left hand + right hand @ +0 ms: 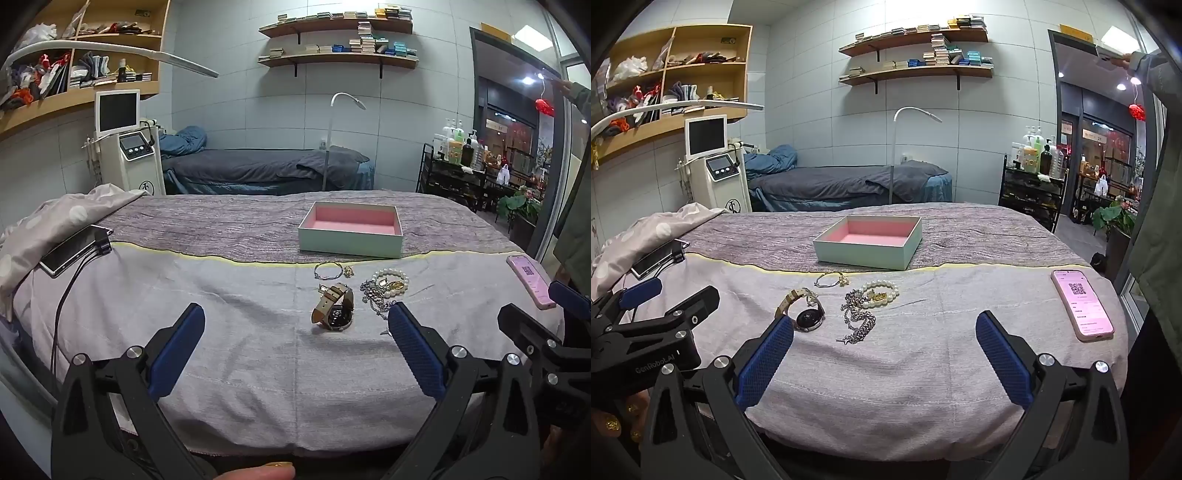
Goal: Organize jewelry
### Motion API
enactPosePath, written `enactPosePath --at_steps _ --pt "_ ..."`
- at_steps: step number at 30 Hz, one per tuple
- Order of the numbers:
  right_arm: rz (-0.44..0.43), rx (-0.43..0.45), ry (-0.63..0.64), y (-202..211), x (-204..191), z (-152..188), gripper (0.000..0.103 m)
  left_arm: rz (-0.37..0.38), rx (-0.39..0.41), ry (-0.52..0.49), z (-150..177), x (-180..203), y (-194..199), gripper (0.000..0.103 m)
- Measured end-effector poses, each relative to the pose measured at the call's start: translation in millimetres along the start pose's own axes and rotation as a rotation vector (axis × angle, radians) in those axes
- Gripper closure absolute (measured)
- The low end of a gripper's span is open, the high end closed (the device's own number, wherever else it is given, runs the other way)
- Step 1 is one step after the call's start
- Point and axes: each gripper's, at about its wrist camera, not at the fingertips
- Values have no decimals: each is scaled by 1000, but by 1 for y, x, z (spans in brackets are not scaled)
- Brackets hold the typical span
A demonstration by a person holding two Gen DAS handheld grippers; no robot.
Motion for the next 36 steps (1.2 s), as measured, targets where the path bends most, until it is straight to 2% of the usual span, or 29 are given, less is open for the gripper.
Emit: enactPosePath --at_steps 9,19,36 --pt "0 -7 2 -3 -3 3 6 3 14 7 2 0 2 5" --pt "4 -13 4 -1 -2 -1 6 9 -13 9 1 -1 -2 5" --pt "-4 -10 0 -3 -3 2 6 22 -15 3 2 -1 -1 5"
Point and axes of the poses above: each gripper's, at about its wrist camera, not at the fingertips, and y roughly against the way its jaws point, x to its right, z to its underside, and after that the axes turned 12 degrees about -x, right-handed
